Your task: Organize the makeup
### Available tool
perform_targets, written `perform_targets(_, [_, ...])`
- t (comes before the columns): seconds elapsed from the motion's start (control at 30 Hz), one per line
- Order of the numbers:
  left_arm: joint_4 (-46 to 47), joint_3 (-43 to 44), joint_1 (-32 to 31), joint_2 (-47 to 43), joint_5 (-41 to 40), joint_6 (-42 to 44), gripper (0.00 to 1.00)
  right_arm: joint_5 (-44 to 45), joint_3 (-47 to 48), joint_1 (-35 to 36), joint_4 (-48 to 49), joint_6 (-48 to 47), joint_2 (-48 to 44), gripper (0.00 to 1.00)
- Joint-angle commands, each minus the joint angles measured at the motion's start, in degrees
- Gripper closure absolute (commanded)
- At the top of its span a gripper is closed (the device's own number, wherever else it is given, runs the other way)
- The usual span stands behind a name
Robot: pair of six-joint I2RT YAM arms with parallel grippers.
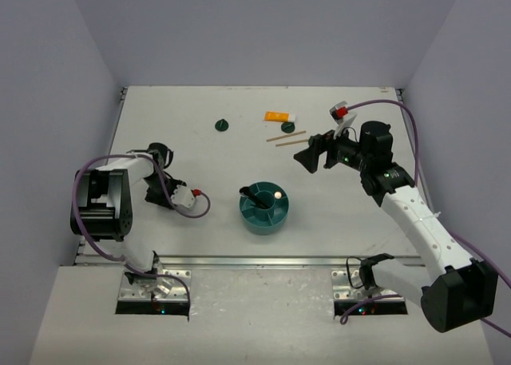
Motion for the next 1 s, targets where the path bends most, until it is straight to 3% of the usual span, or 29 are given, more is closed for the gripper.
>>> perform_targets(0.0, [7.19,-2.41,0.60,2.97,6.29,22.02,0.68,-0.63,2.73,-0.09,0.82,-1.12,0.00,0.11])
perform_targets(0.1, [4.70,-2.46,0.62,2.91,7.84,23.92,0.97,-0.10,3.12,-0.09,0.42,-1.84,-0.12,0.11])
perform_targets(0.23, [4.08,-3.40,0.53,3.35,9.28,23.39,1.00,0.35,2.94,-0.09,0.47,-1.85,-0.41,0.11])
perform_targets(0.3, [4.08,-2.73,0.53,3.35,13.37,17.79,1.00,0.57,2.85,-0.09,0.48,-1.36,-0.43,0.11])
perform_targets(0.37, [4.05,0.98,0.53,3.37,19.83,9.17,1.00,1.37,2.79,-0.09,0.46,-0.46,-0.67,0.10])
perform_targets(0.5, [7.56,17.96,1.19,5.80,34.74,-21.31,1.00,2.79,3.60,-0.09,0.39,0.59,0.14,0.10])
perform_targets(0.6, [18.82,28.86,2.35,6.73,45.13,-48.04,1.00,2.13,4.92,-0.07,0.49,1.65,1.68,0.10])
perform_targets(0.67, [33.59,30.24,2.20,4.17,54.53,-76.77,1.00,1.67,5.15,-0.07,0.91,2.17,2.21,0.10])
perform_targets(0.7, [51.70,28.39,1.57,1.29,57.10,-88.52,1.00,1.67,4.72,-0.09,1.28,2.40,1.94,0.10])
perform_targets(0.8, [86.11,20.94,-2.96,-2.87,56.12,-113.27,1.00,2.33,2.89,-0.09,3.30,2.54,1.00,0.10])
perform_targets(0.83, [92.54,20.26,-6.19,-3.10,55.42,-118.31,1.00,2.50,2.32,-0.09,3.88,2.52,0.68,0.10])
perform_targets(0.97, [101.25,18.11,-13.85,-2.11,54.97,-125.53,1.00,3.39,1.28,-0.09,4.91,2.19,-0.45,0.10])
